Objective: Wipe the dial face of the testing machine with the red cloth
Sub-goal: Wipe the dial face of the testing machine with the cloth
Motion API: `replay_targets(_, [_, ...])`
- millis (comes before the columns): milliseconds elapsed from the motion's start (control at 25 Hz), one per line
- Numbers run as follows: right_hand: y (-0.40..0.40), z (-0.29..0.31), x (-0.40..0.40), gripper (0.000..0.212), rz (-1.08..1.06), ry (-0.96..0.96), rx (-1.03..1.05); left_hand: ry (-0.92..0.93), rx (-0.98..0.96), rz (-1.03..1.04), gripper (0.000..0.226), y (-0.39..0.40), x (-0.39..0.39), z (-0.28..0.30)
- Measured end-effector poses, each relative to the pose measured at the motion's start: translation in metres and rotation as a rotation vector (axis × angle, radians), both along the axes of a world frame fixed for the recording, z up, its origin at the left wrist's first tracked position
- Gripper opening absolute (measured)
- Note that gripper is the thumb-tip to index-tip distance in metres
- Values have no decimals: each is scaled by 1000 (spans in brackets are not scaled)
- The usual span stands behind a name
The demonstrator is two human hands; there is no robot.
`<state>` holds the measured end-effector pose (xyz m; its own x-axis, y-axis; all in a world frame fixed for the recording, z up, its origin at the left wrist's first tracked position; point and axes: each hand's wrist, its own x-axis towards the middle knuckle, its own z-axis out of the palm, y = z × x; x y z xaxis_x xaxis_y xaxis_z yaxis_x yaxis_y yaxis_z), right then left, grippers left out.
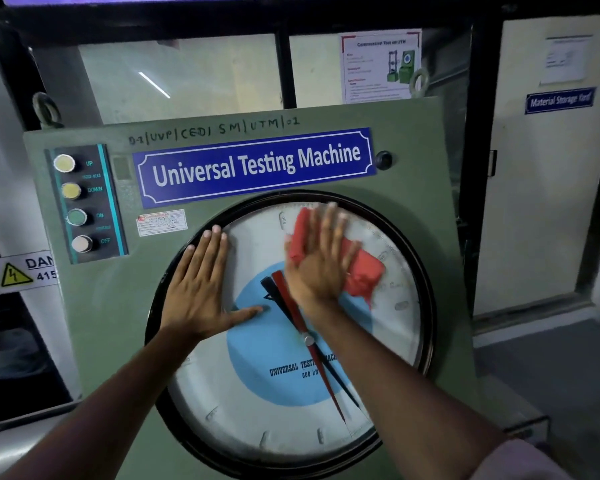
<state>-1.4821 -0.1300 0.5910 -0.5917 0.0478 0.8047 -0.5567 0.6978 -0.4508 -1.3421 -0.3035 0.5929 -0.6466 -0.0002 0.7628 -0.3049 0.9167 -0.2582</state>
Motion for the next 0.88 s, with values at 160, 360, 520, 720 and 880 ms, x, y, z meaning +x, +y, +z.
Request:
replay_targets(160, [-7,5,-3,101,152,323,341,17,-10,-8,144,2,-1,1])
replay_targets(360, [48,-20,-32,83,-19,81,131,-2,-19,31,145,5,-1,2])
replay_targets(520, [12,5,-7,94,48,9,51,4,-18,40,145,6,0,2])
replay_targets(720, [12,5,-14,92,179,320,300,17,-9,32,144,6,-1,0])
replay_targets(880, [74,-34,-46,84,-17,28,86,-3,-12,52,144,5,-1,1])
